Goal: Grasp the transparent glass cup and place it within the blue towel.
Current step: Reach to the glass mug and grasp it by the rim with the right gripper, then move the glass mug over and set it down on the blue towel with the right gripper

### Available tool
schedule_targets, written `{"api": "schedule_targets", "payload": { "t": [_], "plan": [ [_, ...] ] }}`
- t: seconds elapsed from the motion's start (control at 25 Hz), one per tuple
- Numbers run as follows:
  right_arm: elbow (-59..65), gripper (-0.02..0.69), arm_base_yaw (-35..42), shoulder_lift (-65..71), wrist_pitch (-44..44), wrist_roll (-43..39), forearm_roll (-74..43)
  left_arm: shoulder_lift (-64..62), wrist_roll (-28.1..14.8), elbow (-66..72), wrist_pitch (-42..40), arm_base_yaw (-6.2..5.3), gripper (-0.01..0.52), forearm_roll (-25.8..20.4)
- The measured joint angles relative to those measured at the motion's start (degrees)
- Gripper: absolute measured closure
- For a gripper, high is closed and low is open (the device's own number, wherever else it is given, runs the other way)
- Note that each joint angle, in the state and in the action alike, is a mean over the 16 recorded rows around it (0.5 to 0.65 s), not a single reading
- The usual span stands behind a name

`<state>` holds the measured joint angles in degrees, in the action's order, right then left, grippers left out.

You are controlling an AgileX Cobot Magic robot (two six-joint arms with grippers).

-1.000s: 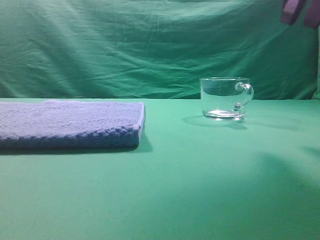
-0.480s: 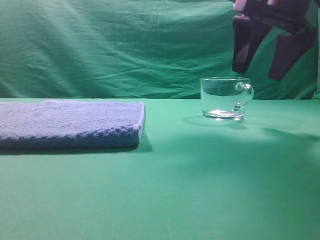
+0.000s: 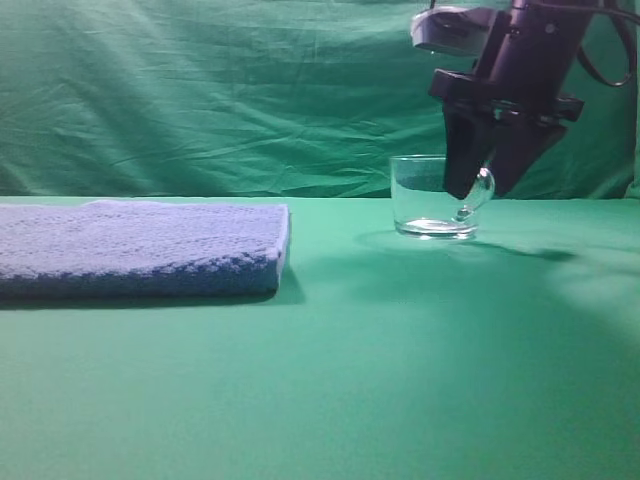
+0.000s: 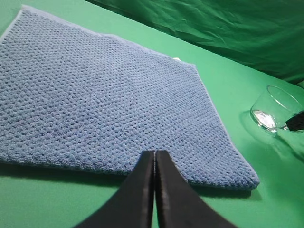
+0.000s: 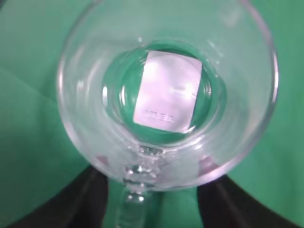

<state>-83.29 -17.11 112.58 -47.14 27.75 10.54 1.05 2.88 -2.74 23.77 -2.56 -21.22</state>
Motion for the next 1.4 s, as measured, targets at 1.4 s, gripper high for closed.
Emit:
{"api": "schedule_targets", "payload": {
  "t": [1.4],
  "plan": [
    [-18.45, 0.545, -24.86, 11.85, 9.20, 0.05, 7.63, 0.00, 0.00, 0.00, 0.00, 0.00, 0.514, 0.00]
  ]
}}
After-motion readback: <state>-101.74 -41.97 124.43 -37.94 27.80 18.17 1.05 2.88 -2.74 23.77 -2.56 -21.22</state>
